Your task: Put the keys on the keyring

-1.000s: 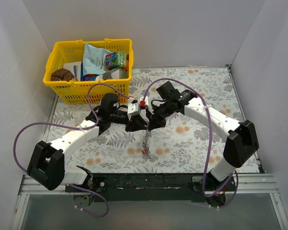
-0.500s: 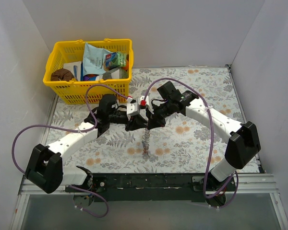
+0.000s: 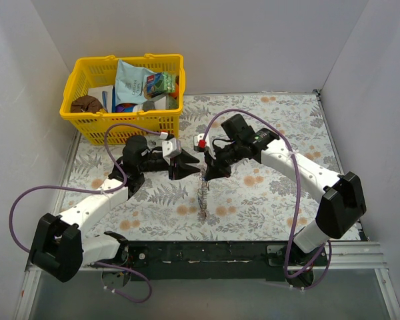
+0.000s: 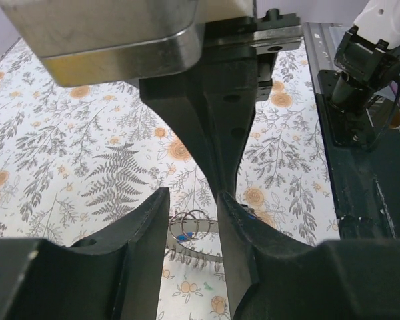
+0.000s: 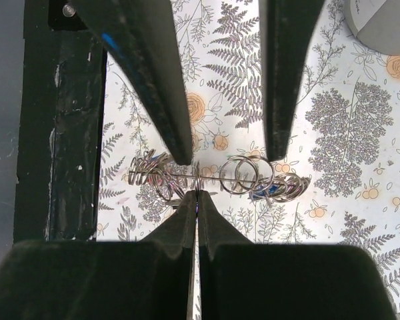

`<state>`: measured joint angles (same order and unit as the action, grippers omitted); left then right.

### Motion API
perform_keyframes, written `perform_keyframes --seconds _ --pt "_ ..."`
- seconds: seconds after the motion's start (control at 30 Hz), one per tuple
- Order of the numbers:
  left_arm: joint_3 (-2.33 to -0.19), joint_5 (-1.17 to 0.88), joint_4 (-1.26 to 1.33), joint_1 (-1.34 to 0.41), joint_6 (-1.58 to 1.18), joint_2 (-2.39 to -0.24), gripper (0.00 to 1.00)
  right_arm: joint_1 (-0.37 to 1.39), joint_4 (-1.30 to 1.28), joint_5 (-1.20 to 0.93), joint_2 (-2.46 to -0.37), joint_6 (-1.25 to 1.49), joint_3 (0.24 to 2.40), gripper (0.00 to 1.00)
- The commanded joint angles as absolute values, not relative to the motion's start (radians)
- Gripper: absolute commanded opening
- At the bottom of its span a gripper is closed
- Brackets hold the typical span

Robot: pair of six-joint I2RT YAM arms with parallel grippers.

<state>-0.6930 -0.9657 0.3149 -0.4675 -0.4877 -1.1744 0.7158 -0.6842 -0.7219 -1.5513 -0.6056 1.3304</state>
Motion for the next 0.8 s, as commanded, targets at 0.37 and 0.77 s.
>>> perform_keyframes --seconds 0.37,0.77 --pt "-0.692 -1.063 0.291 -0.471 -0.491 -1.213 0.36 0.701 -0.626 -0.772 -1.49 -0.595 1.324 0.01" --pt "-0.724 -1.049 0.273 -0.512 -0.472 -1.27 0.3 0.701 -0.62 -0.776 -1.494 -0.589 1.318 0.01"
